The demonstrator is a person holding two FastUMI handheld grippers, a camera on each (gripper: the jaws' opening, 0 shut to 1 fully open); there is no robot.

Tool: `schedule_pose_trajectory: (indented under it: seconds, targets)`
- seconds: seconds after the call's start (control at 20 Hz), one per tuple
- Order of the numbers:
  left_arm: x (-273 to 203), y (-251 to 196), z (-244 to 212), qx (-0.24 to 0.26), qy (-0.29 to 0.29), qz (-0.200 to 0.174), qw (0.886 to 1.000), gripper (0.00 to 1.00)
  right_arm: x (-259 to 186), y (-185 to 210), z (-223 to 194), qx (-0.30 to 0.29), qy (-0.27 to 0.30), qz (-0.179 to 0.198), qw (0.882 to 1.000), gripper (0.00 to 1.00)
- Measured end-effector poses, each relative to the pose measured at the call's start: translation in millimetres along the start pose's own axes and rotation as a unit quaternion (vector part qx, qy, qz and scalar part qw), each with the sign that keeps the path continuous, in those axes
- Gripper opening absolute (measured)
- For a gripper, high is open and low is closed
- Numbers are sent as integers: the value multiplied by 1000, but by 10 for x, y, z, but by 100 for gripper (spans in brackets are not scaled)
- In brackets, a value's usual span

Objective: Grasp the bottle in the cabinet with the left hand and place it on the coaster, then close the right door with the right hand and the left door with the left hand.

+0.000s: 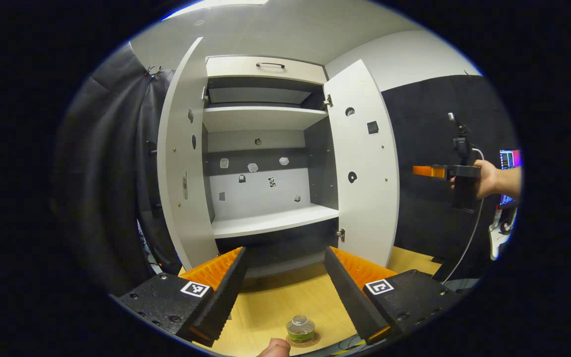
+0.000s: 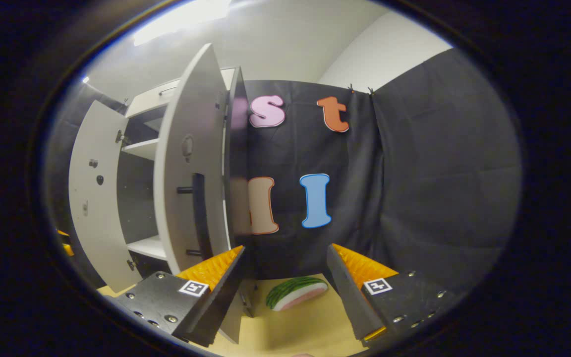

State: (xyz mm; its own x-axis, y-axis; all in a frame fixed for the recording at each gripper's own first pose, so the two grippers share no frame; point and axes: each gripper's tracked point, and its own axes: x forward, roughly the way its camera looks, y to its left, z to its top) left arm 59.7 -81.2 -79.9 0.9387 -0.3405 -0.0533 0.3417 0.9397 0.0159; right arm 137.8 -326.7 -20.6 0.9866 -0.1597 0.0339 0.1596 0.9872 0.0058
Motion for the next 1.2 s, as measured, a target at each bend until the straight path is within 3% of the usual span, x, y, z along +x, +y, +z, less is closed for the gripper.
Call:
schedule_pose_trajectory:
  seconds: [0.25,0.55,0.6,0.7,0.9,1.1,1.2]
  targets:
    - [-182,99,105,3,-10,12,1000,98,475,-102,-108,-11,26,-15,999,98]
    - [-397,393,86,-8,5,51,999,98,666,690,26,-32,35,33,998,98]
    - [-453,440,134,-9,4,57,998,100,676,770,64,-57,35,37,997,78]
    - [-579,508,245,-7,4,70,997,98,639,922,104,-76,39,44,995,78]
    - [-589,625,424,-25,-3,81,996,98,594,1274,70,-60,53,62,995,78]
    - [-614,713,483,-42,-1,90,995,100,580,1497,66,-57,42,62,996,82]
    - [-618,785,513,-38,-2,98,994,98,579,1573,61,-57,37,60,996,78]
